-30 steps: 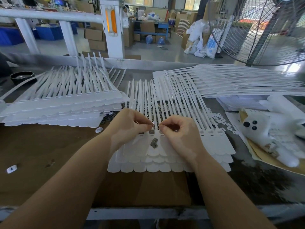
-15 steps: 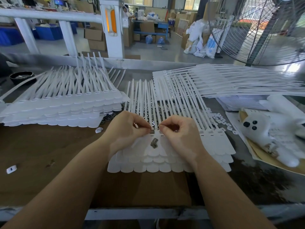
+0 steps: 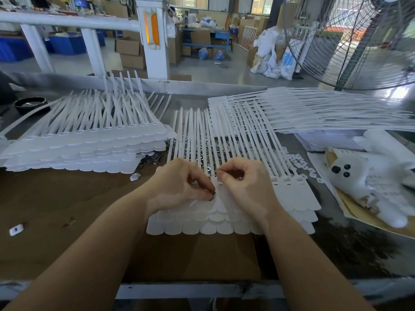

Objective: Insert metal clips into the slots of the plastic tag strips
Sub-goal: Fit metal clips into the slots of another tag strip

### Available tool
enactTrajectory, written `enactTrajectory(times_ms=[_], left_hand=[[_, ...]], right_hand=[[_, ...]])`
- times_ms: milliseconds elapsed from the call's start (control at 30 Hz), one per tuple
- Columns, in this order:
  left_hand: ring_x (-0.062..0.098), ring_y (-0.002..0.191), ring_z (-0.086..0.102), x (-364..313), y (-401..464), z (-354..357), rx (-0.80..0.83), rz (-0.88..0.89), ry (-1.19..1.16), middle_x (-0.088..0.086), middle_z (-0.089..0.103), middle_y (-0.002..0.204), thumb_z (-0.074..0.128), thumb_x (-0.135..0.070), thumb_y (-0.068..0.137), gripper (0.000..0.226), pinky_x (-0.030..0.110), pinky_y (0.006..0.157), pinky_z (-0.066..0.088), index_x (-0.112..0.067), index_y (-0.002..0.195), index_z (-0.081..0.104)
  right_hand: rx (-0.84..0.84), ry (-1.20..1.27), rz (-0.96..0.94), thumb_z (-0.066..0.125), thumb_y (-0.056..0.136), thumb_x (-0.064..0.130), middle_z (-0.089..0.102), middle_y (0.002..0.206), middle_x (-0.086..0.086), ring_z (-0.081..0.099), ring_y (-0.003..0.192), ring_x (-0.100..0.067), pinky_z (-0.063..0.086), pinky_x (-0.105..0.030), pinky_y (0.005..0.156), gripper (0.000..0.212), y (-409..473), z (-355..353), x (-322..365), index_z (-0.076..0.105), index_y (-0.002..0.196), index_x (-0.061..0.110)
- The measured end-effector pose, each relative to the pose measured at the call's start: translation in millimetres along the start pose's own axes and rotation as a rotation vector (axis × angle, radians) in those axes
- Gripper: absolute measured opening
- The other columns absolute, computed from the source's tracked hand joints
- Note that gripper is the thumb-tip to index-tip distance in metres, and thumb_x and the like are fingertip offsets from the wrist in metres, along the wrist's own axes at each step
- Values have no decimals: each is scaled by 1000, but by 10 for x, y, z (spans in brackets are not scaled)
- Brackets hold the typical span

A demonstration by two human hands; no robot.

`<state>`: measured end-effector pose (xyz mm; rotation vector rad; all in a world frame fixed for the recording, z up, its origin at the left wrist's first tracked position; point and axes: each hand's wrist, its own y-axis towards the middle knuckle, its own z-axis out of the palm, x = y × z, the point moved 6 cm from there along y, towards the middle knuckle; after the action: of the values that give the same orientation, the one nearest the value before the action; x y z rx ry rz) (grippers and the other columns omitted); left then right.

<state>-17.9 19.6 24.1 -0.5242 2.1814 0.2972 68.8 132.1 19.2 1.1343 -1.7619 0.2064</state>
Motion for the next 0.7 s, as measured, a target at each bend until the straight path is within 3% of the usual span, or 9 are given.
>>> enactTrajectory(times_ms=[200, 433, 567, 700], left_hand=[[4, 69, 55, 9, -1, -6, -10, -16, 29, -14, 69, 74, 78, -17, 72, 10, 33, 80, 44, -26, 73, 75], [7, 72, 58, 28, 36, -39, -85, -38, 57, -10, 67, 75, 72, -22, 79, 7, 26, 75, 47, -27, 76, 68], [4, 67, 56, 8, 59, -65, -163, -40, -28, -5, 67, 74, 70, -18, 82, 4, 11, 62, 42, -20, 80, 67], [15, 79, 63, -22, 93, -69, -178, -57, -77, -1, 69, 85, 71, -18, 81, 16, 26, 74, 47, -23, 88, 58]], right_hand=[[3, 6, -11, 69, 81, 14, 66, 71, 10, 59, 71, -2, 49, -14, 66, 6, -3, -2, 15, 71, 78, 18], [24, 23, -43, 66, 84, 11, 68, 78, 11, 60, 78, 0, 48, -10, 72, 13, -15, -14, 75, 70, 84, 23], [68, 23, -60, 65, 84, 11, 68, 82, 13, 60, 81, 3, 46, -7, 74, 14, -6, -24, 127, 72, 89, 22], [136, 52, -63, 67, 83, 12, 70, 82, 10, 62, 79, 2, 48, -10, 74, 13, 5, -26, 161, 73, 92, 19]])
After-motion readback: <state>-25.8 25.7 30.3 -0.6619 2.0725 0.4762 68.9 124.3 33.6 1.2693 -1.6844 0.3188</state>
